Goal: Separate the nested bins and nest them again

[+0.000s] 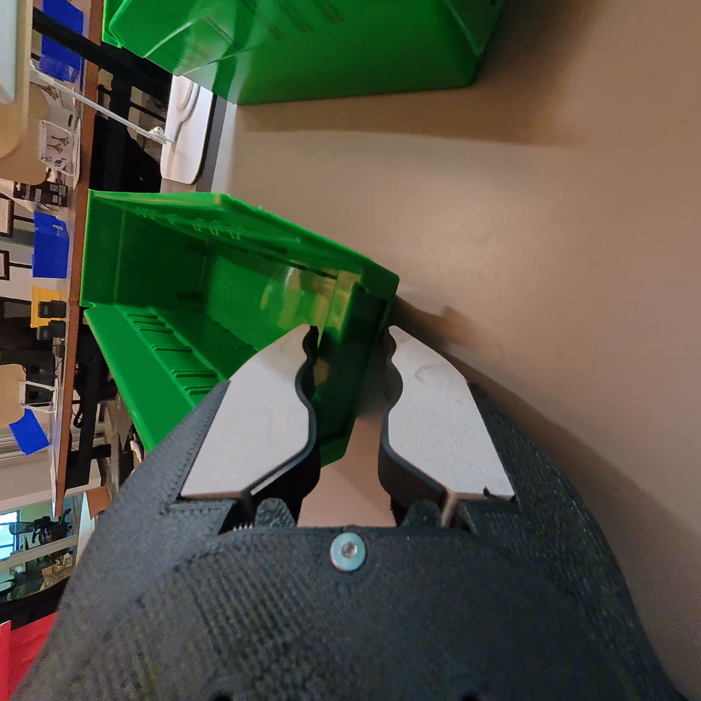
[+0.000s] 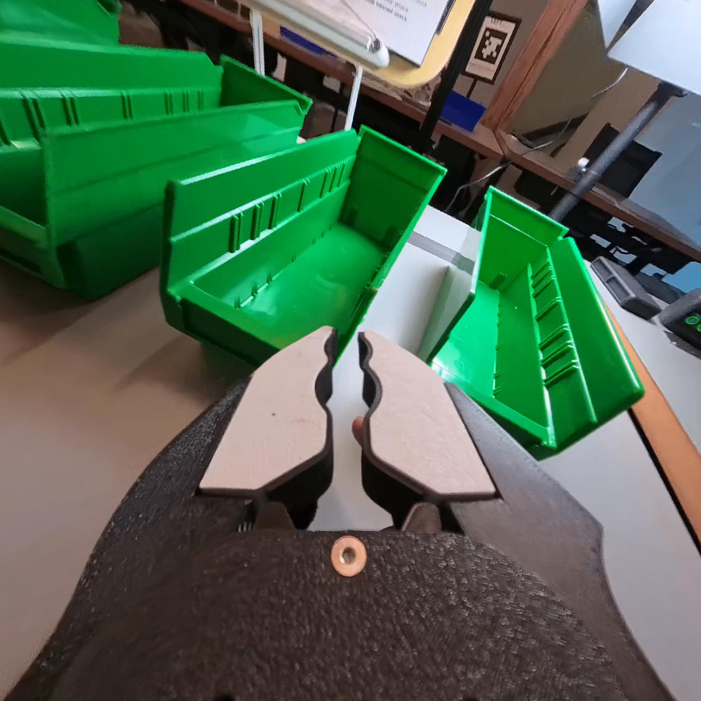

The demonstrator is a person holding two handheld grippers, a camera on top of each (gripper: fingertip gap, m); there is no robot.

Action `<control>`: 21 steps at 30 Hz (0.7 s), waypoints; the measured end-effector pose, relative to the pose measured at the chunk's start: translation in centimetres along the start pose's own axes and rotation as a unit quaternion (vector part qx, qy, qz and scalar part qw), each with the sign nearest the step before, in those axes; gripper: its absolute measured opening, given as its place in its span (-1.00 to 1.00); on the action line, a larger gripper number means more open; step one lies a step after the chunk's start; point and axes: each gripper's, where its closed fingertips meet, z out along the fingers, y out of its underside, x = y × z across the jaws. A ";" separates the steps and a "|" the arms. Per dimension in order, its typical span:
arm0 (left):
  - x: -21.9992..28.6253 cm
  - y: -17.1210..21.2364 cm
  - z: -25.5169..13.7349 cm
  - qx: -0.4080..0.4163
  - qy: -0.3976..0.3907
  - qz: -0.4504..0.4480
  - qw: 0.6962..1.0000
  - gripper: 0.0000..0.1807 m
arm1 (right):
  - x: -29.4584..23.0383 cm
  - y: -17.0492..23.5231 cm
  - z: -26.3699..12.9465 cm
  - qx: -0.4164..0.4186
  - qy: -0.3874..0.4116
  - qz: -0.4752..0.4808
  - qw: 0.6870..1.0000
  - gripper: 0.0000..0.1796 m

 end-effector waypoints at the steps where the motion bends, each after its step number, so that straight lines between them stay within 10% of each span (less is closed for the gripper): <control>1: 0.0 0.0 0.0 0.001 -0.001 0.000 1.000 -0.63 | 0.0 0.3 0.4 -0.007 0.000 -0.006 1.000 -0.90; 12: -0.5 0.3 0.1 0.014 -0.023 -0.003 1.000 -0.62 | 3.0 -4.2 0.6 0.028 0.114 -0.060 0.991 -0.84; 21: -0.6 0.3 0.2 0.016 -0.033 -0.001 0.999 -0.62 | -13.5 -5.0 1.8 -0.015 -0.173 -0.078 0.982 -0.74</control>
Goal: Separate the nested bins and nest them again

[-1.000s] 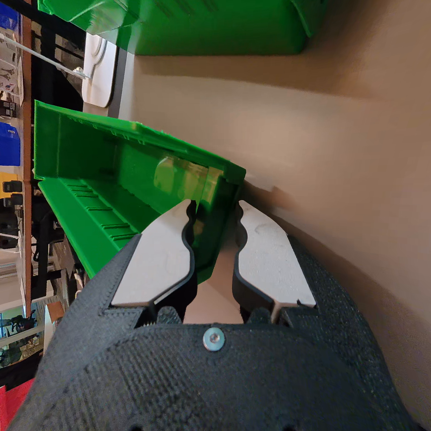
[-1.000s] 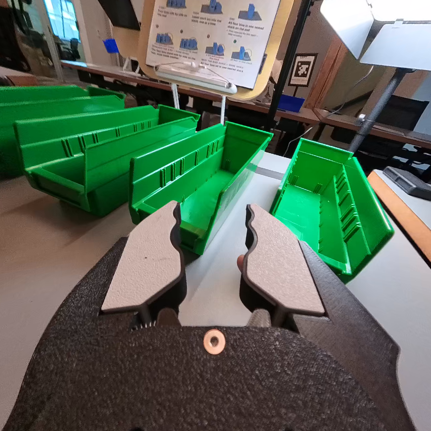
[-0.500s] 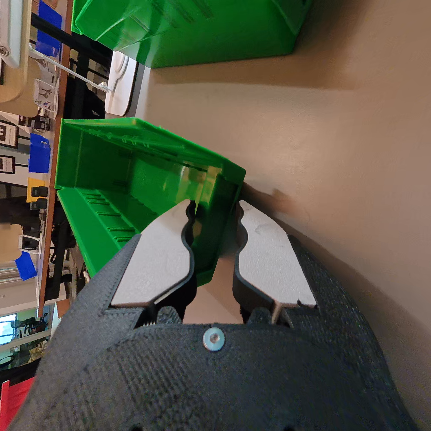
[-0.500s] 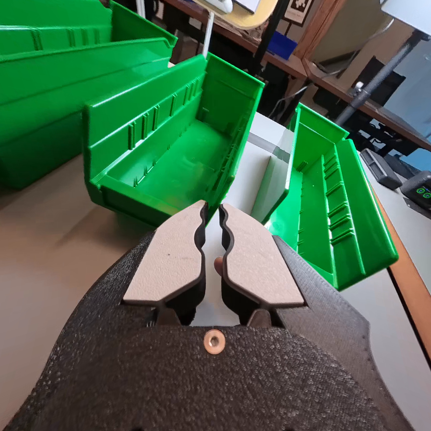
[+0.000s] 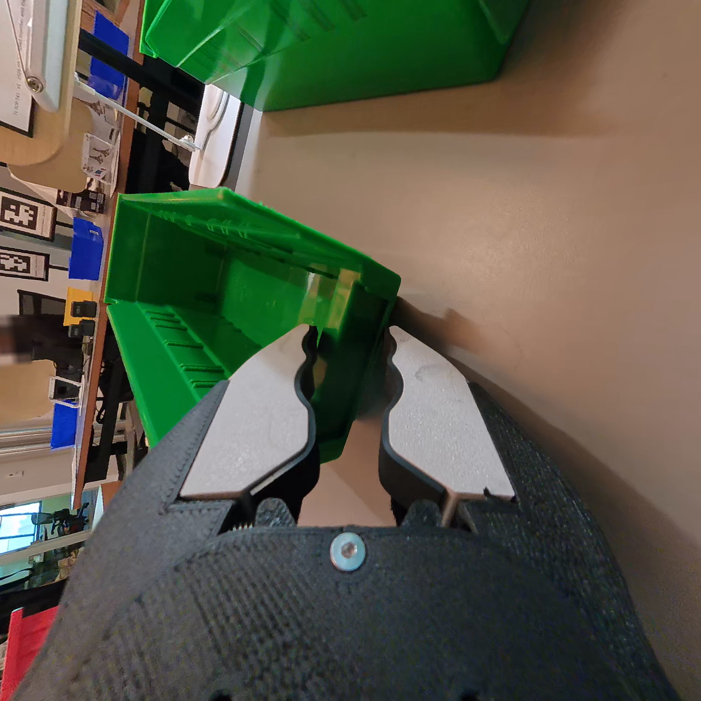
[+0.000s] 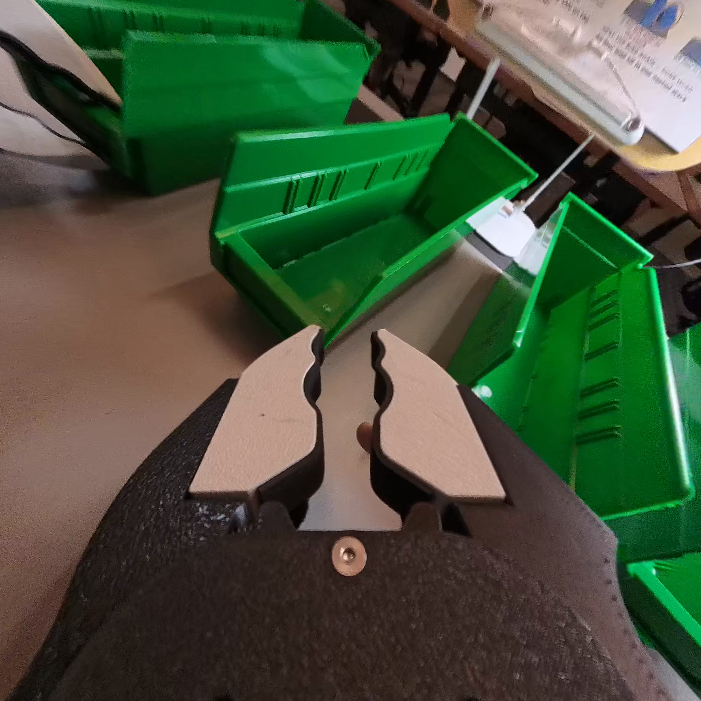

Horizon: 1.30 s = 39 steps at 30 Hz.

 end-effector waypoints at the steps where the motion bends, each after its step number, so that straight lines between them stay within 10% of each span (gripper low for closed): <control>1: 0.0 0.0 0.0 0.001 0.000 -0.003 1.000 -0.62 | 0.1 0.3 0.9 -0.012 0.007 -0.006 1.000 -0.79; 14: 0.0 -0.3 0.2 0.010 -0.012 0.005 1.000 -0.63 | 1.9 -0.1 4.6 -0.036 0.017 -0.012 0.999 -0.86; 24: -0.1 -0.2 0.3 0.013 -0.016 0.004 1.000 -0.62 | 6.2 -3.2 -4.1 0.091 0.059 0.056 0.993 -0.56; 39: -0.4 -1.2 -0.5 0.073 0.027 -0.073 0.994 -0.42 | 17.7 6.1 -10.1 0.160 0.165 0.293 0.928 -0.32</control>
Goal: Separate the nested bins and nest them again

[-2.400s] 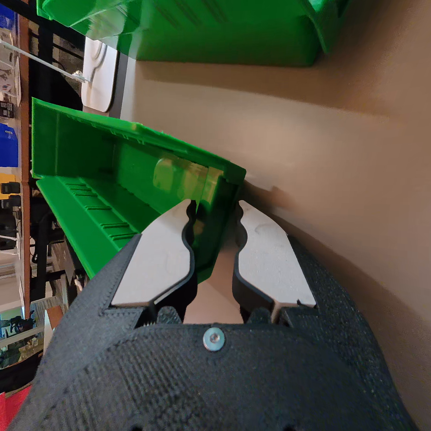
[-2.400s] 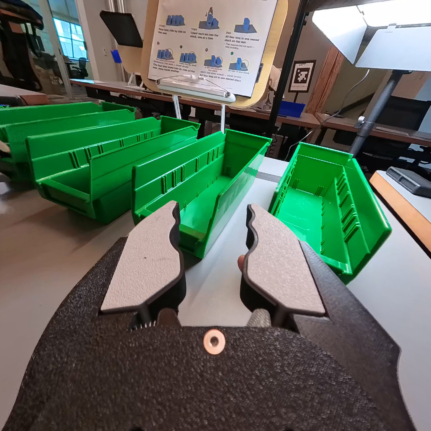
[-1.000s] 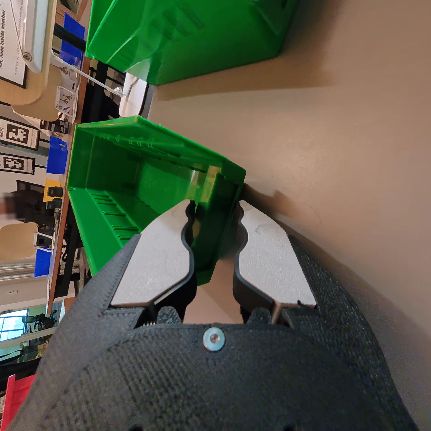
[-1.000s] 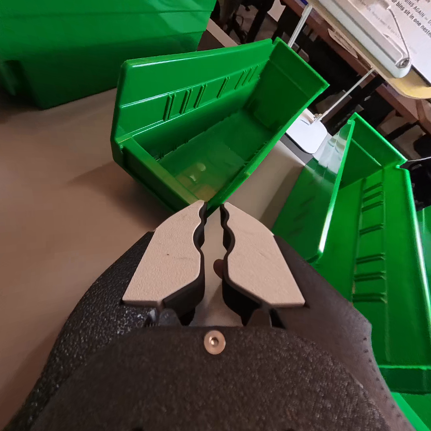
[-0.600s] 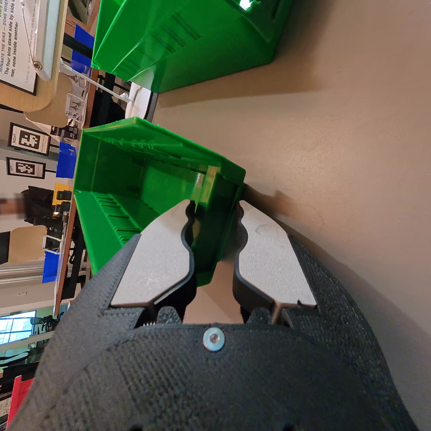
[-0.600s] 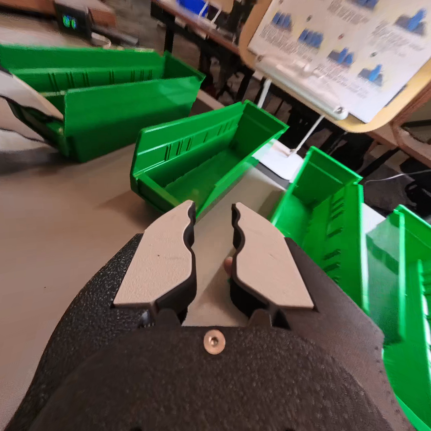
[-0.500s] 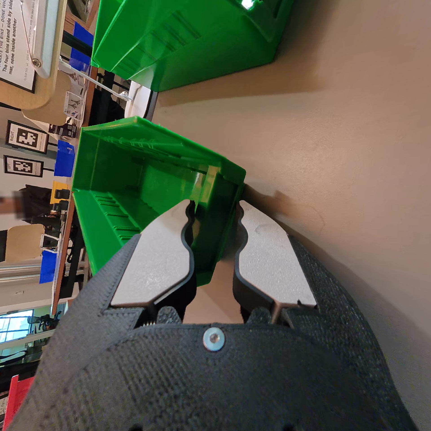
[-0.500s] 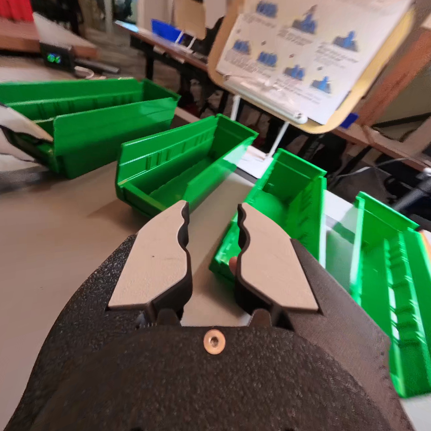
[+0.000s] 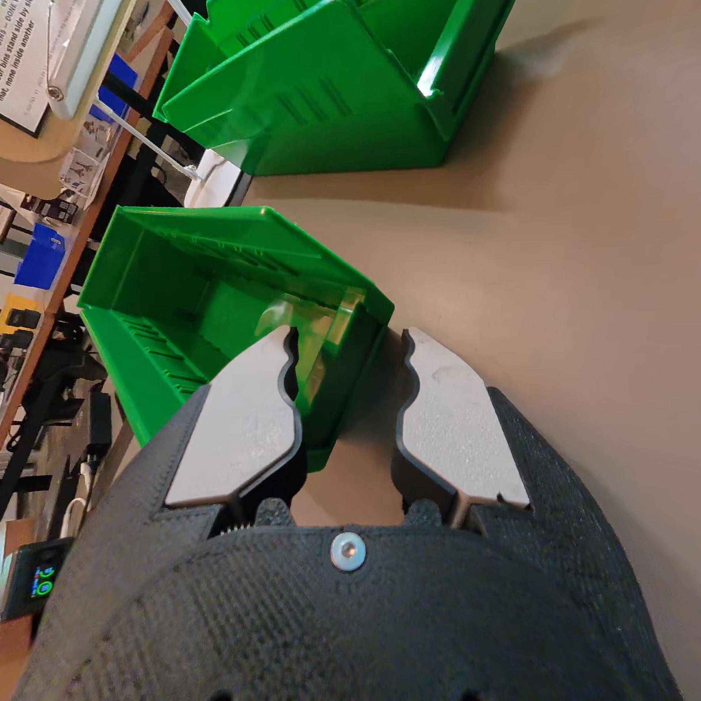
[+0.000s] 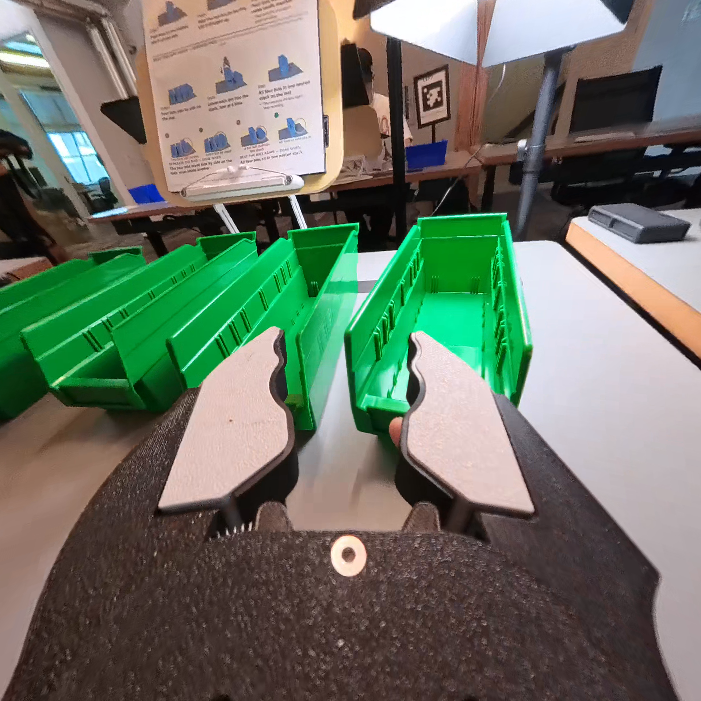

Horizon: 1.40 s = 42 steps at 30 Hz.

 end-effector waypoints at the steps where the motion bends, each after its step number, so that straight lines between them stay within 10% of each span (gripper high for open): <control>1: 0.1 0.1 0.0 -0.004 -0.001 0.008 1.000 -0.40 | 0.1 -0.1 0.0 0.005 0.000 0.006 1.000 -0.33; 20: -1.5 0.0 2.1 -0.057 -0.039 0.083 0.994 -0.63 | -3.0 1.2 0.0 -0.013 -0.038 -0.103 0.994 -0.32; 42: -8.9 -19.1 -3.9 0.112 -0.151 0.187 0.964 -0.71 | -7.6 2.4 -1.0 -0.024 -0.147 -0.167 0.975 -0.32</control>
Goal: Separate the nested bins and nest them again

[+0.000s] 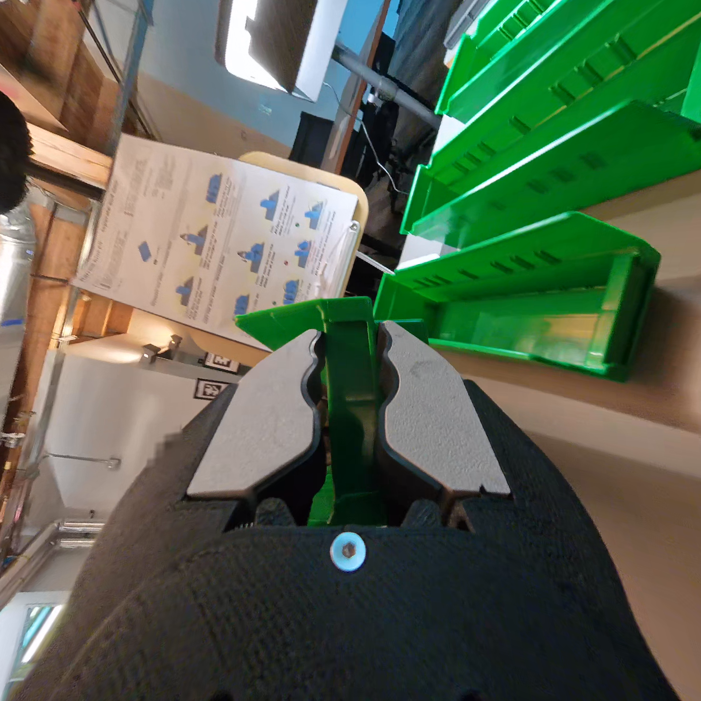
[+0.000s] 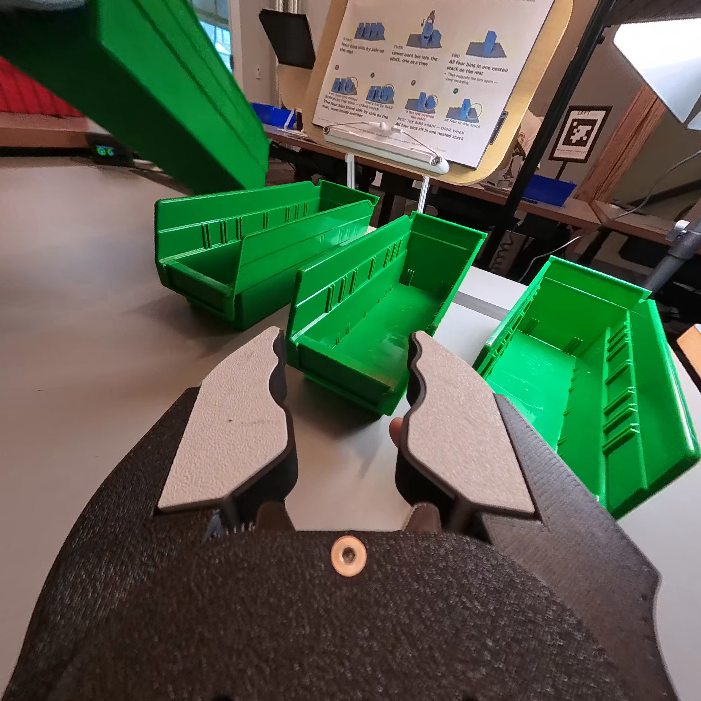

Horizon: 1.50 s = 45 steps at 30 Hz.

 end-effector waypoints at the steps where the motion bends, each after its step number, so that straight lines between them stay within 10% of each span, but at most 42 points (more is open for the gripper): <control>1: -0.4 -0.5 0.2 0.004 -0.007 0.010 1.000 -0.71 | 0.0 0.0 0.0 0.000 -0.001 -0.001 1.000 -0.32; 11: 4.0 -7.5 2.8 0.069 -0.027 0.151 0.986 -0.70 | -0.1 -0.3 -0.3 0.008 0.001 0.000 1.000 -0.33; 25: 12.5 -5.7 4.2 0.151 -0.044 0.228 0.961 -0.70 | -0.1 -0.3 -0.2 0.008 -0.001 0.009 1.000 -0.35; 45: 14.0 -4.1 2.6 0.051 0.204 -0.145 0.967 -0.44 | -0.2 -0.1 -0.2 0.006 -0.008 0.027 1.000 -0.35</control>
